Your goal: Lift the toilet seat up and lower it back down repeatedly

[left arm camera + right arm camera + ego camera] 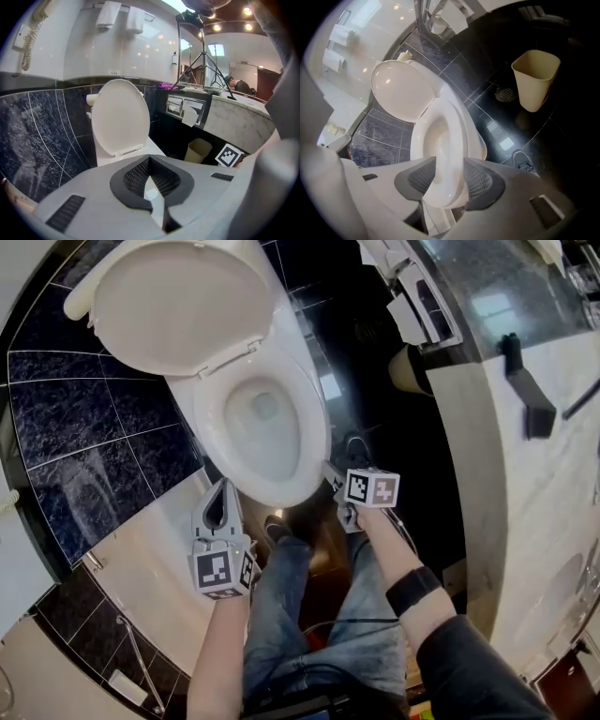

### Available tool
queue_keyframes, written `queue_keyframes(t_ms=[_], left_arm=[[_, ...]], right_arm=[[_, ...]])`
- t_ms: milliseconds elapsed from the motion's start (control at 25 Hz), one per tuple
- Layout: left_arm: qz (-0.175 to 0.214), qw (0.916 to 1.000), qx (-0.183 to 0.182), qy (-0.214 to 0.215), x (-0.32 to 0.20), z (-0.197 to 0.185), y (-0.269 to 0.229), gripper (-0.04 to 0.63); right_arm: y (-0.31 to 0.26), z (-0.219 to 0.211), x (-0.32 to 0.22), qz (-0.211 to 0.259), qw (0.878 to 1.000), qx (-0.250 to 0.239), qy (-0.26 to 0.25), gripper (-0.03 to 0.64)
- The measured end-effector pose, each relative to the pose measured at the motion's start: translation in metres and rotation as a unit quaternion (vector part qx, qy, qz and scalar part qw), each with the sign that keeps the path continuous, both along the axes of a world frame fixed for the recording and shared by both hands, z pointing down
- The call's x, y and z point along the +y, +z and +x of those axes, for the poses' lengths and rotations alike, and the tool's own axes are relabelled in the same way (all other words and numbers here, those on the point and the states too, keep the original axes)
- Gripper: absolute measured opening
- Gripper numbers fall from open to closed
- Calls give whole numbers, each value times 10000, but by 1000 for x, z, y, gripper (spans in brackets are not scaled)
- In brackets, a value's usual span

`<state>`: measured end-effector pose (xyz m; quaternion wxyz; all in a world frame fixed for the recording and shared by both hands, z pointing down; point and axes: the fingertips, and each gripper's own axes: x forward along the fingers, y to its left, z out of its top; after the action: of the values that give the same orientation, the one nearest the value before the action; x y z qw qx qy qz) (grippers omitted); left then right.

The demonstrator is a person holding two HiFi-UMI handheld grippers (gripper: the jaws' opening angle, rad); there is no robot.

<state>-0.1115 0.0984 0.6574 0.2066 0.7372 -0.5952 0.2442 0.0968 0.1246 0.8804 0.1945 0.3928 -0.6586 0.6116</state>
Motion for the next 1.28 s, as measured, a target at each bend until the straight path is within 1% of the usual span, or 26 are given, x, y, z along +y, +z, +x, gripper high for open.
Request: queue_keyframes(t_ms=[200,480,640,840,1080,1280], left_arm=[[-67,10000,-50,-16,6,-6,16,0],[-285,9995,-45,-105,13,-11,35,0],[-323,9994,-13,-138,16,-13,42,0],[-345,9992,42,-198,21,-15,50,0],[-504,9984,75,-249,28,-17,59,0],[-472,9986,95,-220,30,-13,59,0]], right_arm=[[32,-6,0,-206,9993,-119,297,204],[60,-15,3,-408,9984,-172,360,204],[61,-19,2,-435,9976,-252,470,195],[55,-20,-1,-499,9965,-288,602,147],[56,-19,-1,-590,9958,-351,606,141],[49,-17,-2,-711,9940,-381,735,136]])
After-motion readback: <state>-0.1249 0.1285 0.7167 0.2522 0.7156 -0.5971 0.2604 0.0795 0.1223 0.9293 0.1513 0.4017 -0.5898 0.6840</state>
